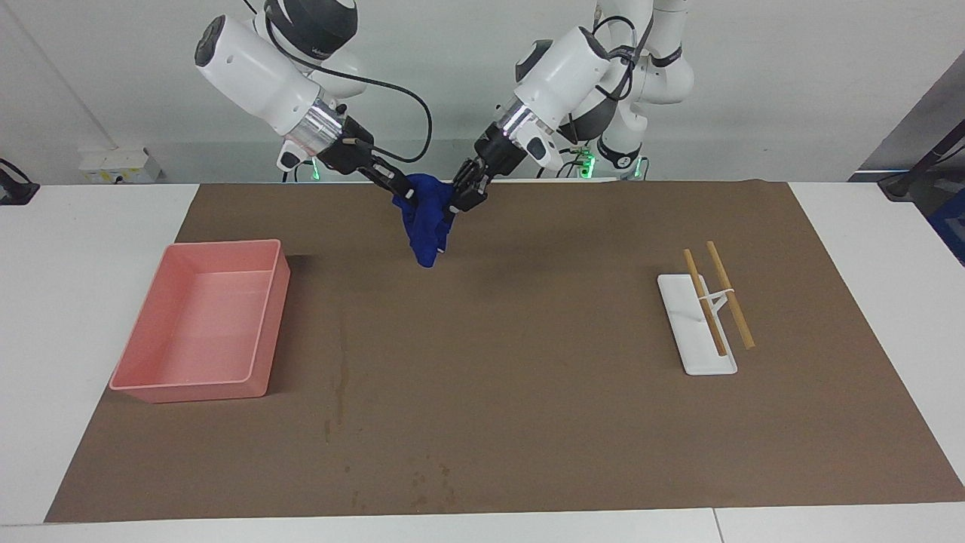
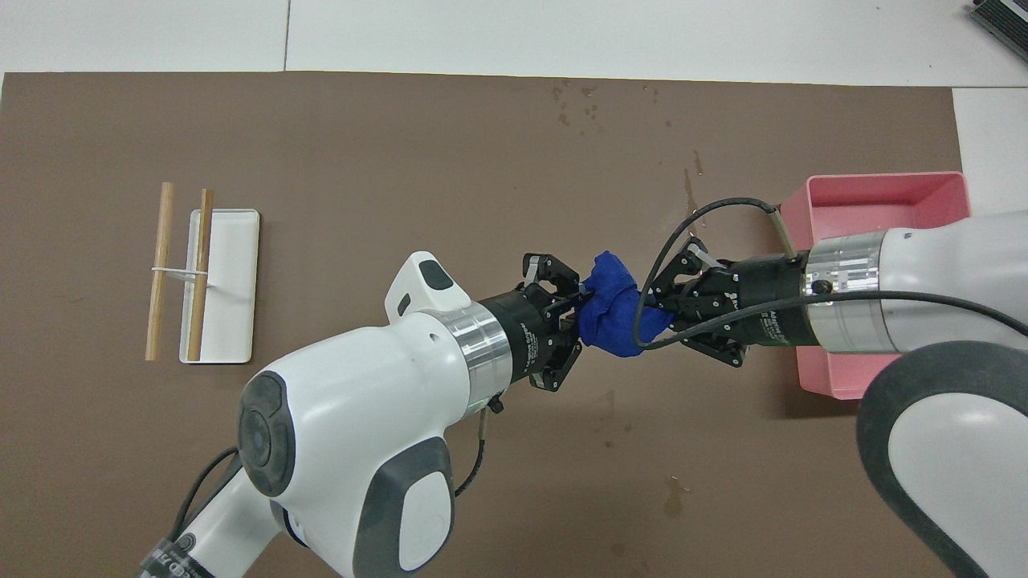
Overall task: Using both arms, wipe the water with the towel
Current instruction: 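Grasp the cloth with the right gripper and open the left gripper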
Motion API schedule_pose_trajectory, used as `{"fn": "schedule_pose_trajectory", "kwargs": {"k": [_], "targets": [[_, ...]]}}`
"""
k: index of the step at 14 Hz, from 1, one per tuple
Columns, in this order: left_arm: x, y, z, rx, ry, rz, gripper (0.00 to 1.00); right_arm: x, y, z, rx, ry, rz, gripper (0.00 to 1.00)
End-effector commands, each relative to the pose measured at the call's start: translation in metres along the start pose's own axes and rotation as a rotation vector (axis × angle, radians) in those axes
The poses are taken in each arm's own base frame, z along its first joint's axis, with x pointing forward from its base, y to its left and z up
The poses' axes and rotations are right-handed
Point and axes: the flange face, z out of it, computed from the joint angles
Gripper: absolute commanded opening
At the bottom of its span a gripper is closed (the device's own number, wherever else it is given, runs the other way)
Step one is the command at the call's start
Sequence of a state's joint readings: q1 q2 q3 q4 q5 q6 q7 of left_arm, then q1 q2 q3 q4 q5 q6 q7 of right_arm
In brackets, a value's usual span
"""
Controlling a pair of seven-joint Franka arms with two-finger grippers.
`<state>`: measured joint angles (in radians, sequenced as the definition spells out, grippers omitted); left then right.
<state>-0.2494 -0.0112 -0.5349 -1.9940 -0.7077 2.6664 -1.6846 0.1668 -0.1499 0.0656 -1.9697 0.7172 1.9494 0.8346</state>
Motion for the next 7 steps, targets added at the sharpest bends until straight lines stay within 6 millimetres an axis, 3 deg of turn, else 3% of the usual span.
{"fn": "schedule_pose_trajectory", "kwargs": {"k": [1,3,7], "targets": [[0.001,0.009,-0.01,-0.035,-0.012,-0.017,1.0,-0.001,0.007,0.002,-0.027,0.014,-0.028,0.0],[0.005,0.012,-0.012,-0.036,-0.007,-0.022,1.0,-0.001,0.007,0.002,-0.028,0.015,-0.03,0.0],[0.041,0.035,-0.024,-0.014,0.036,-0.065,1.0,-0.002,0.01,0.008,-0.114,0.079,-0.149,0.0]]}}
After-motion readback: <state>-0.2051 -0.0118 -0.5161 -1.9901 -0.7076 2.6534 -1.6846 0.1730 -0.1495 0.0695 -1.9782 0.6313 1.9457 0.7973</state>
